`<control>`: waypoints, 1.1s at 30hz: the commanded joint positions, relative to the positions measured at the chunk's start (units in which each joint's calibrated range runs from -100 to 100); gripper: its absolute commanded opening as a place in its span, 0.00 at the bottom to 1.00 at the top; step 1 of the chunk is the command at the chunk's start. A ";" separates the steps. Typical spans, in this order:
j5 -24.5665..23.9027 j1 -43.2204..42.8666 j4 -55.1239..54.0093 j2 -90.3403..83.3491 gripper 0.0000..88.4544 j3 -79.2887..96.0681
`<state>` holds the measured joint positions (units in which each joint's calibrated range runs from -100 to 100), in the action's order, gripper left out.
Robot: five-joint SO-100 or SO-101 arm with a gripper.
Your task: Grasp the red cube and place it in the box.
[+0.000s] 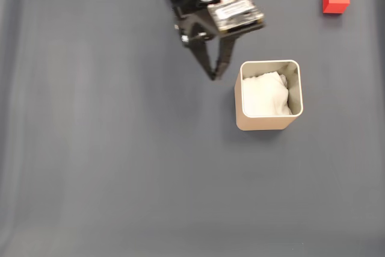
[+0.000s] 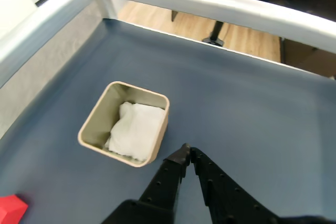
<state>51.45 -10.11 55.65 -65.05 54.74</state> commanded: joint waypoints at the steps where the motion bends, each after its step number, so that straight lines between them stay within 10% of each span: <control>1: 1.37 -3.91 1.43 0.18 0.00 -4.60; 33: -0.83 -49.14 24.90 9.53 0.01 -24.56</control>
<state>51.26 -54.30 79.37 -55.95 33.42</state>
